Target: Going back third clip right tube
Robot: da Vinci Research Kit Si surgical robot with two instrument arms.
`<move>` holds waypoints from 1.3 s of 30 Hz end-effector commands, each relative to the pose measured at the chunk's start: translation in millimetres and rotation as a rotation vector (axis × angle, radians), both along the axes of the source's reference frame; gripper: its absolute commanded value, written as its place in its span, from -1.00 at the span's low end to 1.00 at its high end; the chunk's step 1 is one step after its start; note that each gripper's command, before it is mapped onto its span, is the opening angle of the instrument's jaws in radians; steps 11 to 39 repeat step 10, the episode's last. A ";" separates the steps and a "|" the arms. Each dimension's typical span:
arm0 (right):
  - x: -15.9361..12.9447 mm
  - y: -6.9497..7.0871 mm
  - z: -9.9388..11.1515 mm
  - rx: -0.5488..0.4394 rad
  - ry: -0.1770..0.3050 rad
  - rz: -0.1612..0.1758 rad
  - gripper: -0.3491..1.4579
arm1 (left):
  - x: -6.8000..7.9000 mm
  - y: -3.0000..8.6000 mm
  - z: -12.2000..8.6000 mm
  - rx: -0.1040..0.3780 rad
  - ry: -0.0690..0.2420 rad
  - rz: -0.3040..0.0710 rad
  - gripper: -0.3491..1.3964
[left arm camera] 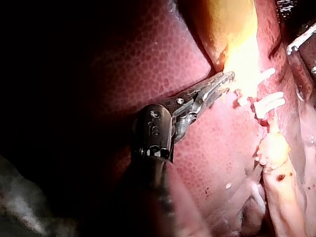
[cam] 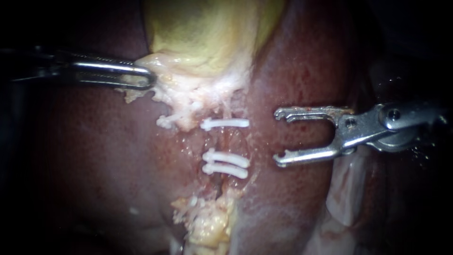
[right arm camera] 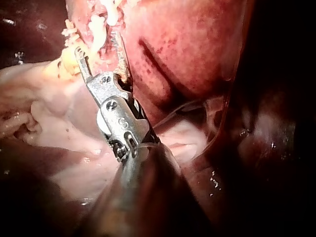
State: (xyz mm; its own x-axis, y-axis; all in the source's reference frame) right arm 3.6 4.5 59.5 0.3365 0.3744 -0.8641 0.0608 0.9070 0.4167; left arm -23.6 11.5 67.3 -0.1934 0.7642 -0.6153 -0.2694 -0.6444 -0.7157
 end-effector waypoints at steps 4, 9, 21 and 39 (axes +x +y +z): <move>-0.1 -0.1 -0.1 0.000 0.000 -0.001 -0.06 | -0.1 -0.1 0.1 0.001 0.004 0.001 -1.00; 0.0 -0.2 -0.2 0.000 0.000 -0.001 -0.06 | 0.2 -0.1 0.0 0.001 0.003 0.003 -1.00; 0.1 -0.2 -0.2 -0.001 -0.001 -0.001 -0.06 | 0.4 -0.1 -0.1 0.002 0.002 0.004 -1.00; 0.1 -0.2 -0.2 -0.001 -0.001 -0.001 -0.06 | 0.4 -0.1 -0.1 0.002 0.002 0.004 -1.00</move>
